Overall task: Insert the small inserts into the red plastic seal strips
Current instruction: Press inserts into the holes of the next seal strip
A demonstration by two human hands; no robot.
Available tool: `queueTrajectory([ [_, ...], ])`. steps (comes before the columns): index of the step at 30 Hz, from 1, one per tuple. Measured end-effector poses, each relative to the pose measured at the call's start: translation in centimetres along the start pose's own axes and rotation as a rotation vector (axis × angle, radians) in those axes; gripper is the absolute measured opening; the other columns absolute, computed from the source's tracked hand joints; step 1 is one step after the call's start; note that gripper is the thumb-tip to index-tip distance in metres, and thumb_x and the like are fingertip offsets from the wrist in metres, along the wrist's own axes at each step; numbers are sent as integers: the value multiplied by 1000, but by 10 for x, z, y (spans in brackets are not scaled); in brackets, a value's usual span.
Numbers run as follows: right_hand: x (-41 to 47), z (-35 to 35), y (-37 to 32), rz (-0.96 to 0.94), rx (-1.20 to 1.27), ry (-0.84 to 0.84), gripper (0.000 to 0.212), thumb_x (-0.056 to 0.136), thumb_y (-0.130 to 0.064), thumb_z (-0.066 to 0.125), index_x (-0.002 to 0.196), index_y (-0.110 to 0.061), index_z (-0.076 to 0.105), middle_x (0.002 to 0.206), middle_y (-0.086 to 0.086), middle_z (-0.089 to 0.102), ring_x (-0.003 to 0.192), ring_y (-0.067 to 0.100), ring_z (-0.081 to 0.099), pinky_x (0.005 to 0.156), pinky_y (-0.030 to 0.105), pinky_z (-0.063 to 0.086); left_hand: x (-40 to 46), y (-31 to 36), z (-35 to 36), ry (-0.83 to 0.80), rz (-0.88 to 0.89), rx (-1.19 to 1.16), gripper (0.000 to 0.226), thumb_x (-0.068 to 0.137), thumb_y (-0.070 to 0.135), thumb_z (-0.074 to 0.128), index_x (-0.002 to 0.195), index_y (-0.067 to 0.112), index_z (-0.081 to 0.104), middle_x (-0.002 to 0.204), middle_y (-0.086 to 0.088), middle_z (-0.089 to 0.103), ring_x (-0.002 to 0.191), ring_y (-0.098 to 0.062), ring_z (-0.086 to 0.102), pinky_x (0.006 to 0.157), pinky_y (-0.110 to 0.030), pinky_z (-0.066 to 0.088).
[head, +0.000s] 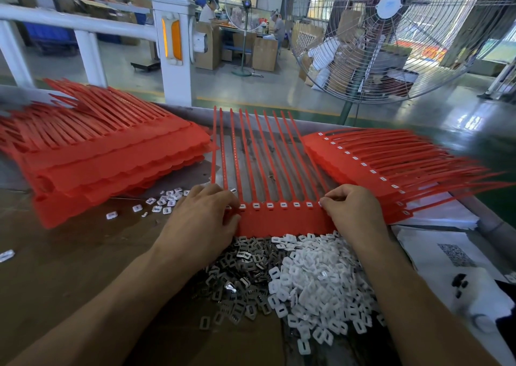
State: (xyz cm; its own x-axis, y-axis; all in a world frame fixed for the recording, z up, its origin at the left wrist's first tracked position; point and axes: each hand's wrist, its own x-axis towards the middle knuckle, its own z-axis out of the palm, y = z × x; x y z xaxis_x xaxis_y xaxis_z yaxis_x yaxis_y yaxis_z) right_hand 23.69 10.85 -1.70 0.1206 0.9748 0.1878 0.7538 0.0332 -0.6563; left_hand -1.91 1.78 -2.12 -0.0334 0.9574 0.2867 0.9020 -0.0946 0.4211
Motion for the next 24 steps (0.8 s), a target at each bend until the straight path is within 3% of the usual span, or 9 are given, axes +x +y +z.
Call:
queueTrajectory([
  [5,-5,-4,-3,-39,-41,-21,13,90,-23,67,82,-25,77,71,-9,72,68,15,67,67,34,53,0,0,0,2,0,1,26,96,41,59,121,34,64,125,14,57,125,-12,43,110,-40,38],
  [9,-8,-11,-5,-53,-91,-81,16,90,-26,64,91,-27,81,79,-11,74,77,16,69,76,39,57,0,0,0,2,-2,0,26,96,41,59,121,35,63,124,15,57,125,-12,43,110,-40,38],
  [12,-11,-14,-10,-91,-223,-112,19,93,-29,61,94,-30,80,82,-13,73,79,16,68,71,33,51,0,0,0,8,-1,-1,24,96,40,60,119,34,64,122,14,58,124,-13,44,109,-40,39],
  [18,-19,-18,-25,-181,-533,-160,27,94,-25,53,102,-23,78,101,0,77,95,27,70,78,35,55,0,0,0,8,2,0,24,96,40,60,119,34,65,123,14,58,124,-13,44,108,-40,39],
  [22,-23,-14,-33,-232,-688,-183,17,94,-24,53,81,-16,60,93,5,71,92,31,68,69,32,41,0,0,0,-1,1,9,26,96,41,59,121,34,64,125,14,57,125,-13,43,109,-39,39],
  [24,-24,-11,-34,-228,-691,-180,24,93,-24,54,71,-17,47,83,5,66,85,32,65,67,32,38,0,0,-1,-2,1,9,26,96,41,59,121,35,64,126,15,57,125,-12,42,109,-38,38],
])
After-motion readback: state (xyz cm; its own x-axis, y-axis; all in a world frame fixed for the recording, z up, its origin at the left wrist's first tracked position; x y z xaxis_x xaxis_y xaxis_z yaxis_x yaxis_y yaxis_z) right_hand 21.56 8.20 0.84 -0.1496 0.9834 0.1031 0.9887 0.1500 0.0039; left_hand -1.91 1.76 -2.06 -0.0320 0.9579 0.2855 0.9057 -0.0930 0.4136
